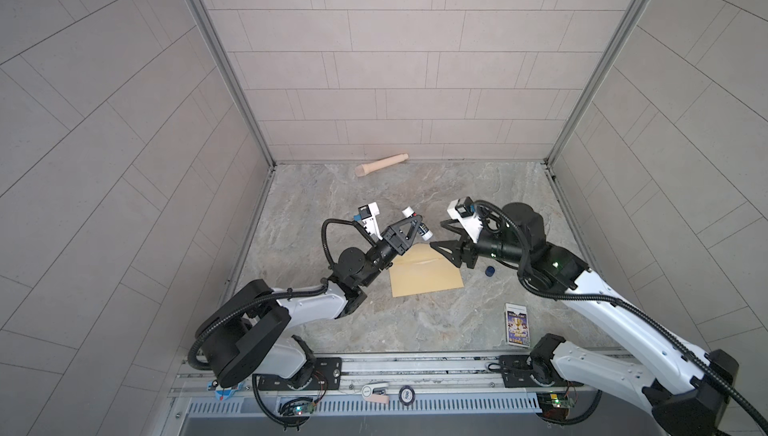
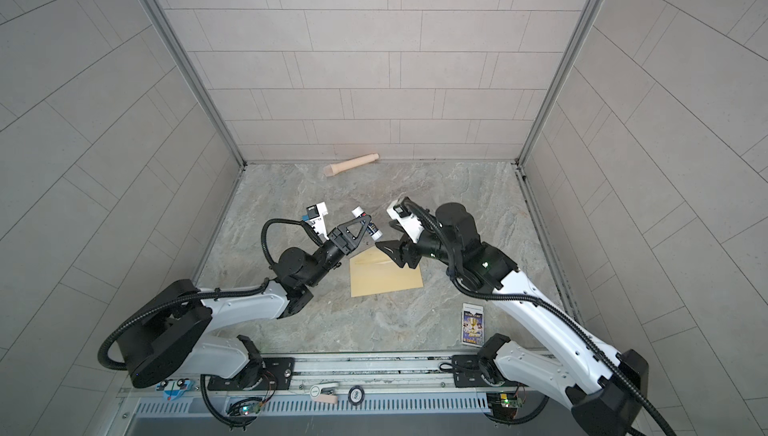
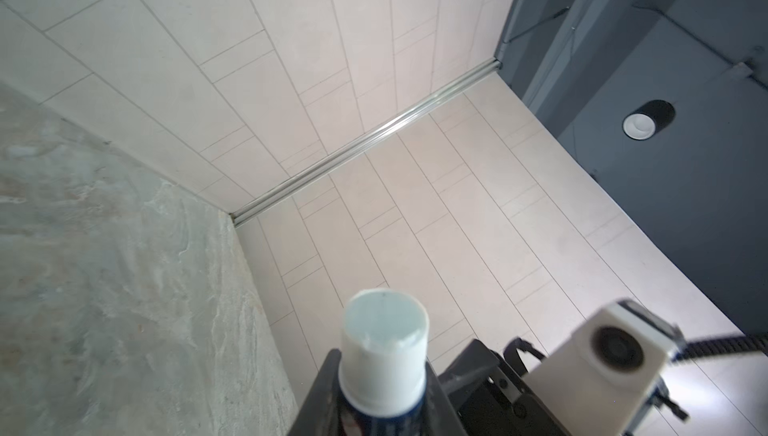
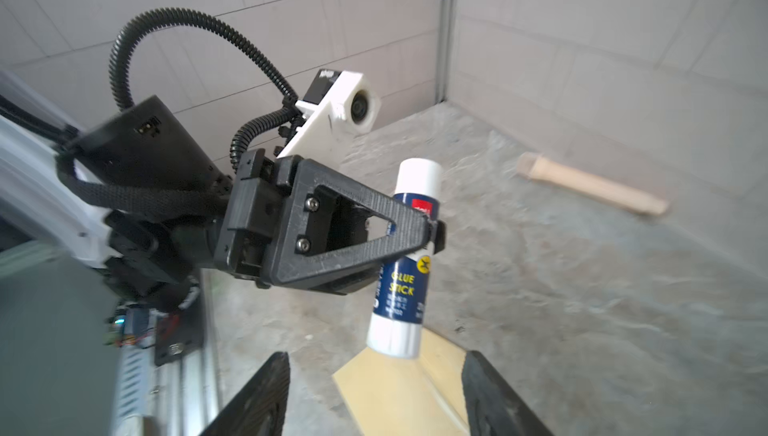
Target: Place the letter into the envelope and seal it
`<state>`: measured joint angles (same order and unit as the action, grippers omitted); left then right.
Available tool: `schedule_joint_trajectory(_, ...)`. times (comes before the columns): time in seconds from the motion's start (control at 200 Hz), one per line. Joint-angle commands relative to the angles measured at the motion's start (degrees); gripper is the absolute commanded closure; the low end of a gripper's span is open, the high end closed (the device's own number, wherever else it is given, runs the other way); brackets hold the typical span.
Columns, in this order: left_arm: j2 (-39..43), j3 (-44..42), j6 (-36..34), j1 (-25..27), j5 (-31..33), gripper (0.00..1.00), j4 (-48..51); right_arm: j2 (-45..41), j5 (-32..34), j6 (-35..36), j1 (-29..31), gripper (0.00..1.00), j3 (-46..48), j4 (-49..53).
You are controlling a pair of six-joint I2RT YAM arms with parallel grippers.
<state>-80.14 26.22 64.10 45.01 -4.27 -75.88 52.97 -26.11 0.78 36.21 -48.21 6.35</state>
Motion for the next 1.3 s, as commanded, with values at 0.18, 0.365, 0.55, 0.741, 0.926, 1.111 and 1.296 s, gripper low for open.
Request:
schedule_joint_trajectory(0.18, -0.45, 0.6, 4.36, -0.3, 2.61, 1.0, -0.13, -3.51, 28.82, 18.88, 10.76, 0.28, 17.31, -34.81)
schedule_joint_trajectory(0.365, 0.37, 0.85, 4.11, -0.26, 2.25, 1.0, -0.02, 1.98, 32.58, 19.09, 12.96, 0.28, 16.47, -40.28)
schedule_joint_trajectory(0.55, 0.05, 1.64, 4.39, -0.2, 2.24, 1.0, -0.14, 6.49, 31.91, 19.78, 13.97, 0.3, 14.23, -39.46)
schedule_joint_trajectory(0.741, 0.34, 1.55, 4.16, -0.19, 2.43, 1.0, -0.13, 8.84, 30.9, 17.36, 14.33, 0.47, 14.7, -39.01)
schedule_joint_trajectory(0.926, 0.28, 1.46, 4.25, -0.2, 2.44, 1.0, -0.15, 9.91, 31.31, 16.3, 14.37, 0.53, 15.14, -40.01)
schedule_joint_trajectory(1.111, 0.59, 1.38, 3.93, -0.19, 2.28, 1.0, -0.12, 10.51, 30.46, 15.06, 14.44, 0.72, 14.31, -39.76)
schedule_joint_trajectory(1.296, 1.28, 1.12, 3.83, -0.19, 2.87, 1.0, -0.16, 9.68, 31.54, 7.44, 14.39, 0.84, 10.83, -33.63)
